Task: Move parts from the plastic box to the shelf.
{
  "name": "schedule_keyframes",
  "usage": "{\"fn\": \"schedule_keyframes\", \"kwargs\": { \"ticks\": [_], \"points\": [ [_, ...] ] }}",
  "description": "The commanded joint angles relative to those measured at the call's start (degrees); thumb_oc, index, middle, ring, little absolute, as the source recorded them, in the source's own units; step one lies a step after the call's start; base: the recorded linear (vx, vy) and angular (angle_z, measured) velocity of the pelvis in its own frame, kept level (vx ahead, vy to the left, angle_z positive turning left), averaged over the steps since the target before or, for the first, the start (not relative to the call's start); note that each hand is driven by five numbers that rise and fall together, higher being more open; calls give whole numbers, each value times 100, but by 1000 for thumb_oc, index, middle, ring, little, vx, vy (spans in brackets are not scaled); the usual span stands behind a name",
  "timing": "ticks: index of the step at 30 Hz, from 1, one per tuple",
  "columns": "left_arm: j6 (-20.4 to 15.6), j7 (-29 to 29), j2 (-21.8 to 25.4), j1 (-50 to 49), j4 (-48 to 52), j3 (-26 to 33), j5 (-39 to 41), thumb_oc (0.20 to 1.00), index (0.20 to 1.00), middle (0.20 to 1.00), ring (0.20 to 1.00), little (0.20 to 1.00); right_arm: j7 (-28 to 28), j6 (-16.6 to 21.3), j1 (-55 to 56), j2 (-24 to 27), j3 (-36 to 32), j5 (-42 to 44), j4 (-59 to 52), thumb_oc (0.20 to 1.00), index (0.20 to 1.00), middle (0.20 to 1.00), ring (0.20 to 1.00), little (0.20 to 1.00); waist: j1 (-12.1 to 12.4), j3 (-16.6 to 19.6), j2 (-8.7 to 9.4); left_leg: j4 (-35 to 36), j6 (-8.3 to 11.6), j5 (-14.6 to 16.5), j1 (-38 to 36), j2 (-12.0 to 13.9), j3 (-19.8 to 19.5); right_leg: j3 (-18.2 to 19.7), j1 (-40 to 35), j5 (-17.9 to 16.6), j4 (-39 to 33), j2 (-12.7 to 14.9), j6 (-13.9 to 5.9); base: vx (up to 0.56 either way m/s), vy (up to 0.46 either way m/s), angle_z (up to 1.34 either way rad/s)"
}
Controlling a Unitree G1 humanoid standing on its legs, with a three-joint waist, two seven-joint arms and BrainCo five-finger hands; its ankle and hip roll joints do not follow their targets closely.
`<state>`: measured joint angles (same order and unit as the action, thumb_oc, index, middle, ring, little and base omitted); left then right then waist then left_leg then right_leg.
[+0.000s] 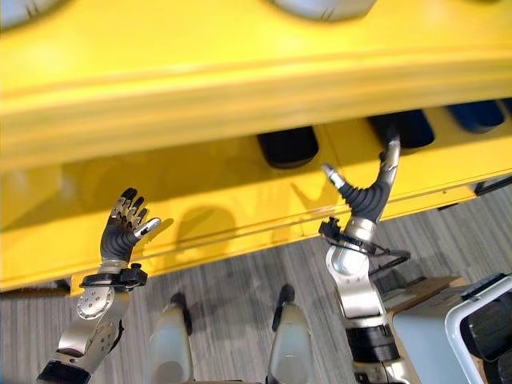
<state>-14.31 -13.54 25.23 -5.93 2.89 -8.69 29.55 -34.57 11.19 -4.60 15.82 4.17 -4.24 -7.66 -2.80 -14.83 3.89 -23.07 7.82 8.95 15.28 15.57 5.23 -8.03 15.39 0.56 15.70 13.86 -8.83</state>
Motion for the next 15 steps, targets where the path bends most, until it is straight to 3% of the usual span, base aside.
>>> {"fn": "schedule_keyframes", "kwargs": {
  "ticks": [1,9,15],
  "points": [
    [-276,143,-24,98,51,137,-309,1000,1000,1000,1000,1000,427,393,-149,187,-163,149,-316,1000,1000,1000,1000,1000,-16,135,-70,981,-184,-836,-276,52,-42,94,-397,235,73,-135,-55,129,57,-30],
    [-310,340,-364,-170,-152,378,-535,1000,1000,1000,1000,1000,977,269,913,299,-356,142,-237,1000,1000,1000,1000,1000,-180,922,-166,2555,-58,-1376,-1388,-56,567,130,-1319,-363,-1565,-206,-209,116,44,-20],
    [-266,335,-510,-205,-336,326,-618,1000,1000,1000,1000,1000,997,263,1198,215,-431,166,-200,1000,1000,1000,1000,1000,-317,1100,-283,2769,-24,-1448,-1735,16,786,217,-1486,-246,-1494,-280,-172,38,-9,-12]
  ]
}}
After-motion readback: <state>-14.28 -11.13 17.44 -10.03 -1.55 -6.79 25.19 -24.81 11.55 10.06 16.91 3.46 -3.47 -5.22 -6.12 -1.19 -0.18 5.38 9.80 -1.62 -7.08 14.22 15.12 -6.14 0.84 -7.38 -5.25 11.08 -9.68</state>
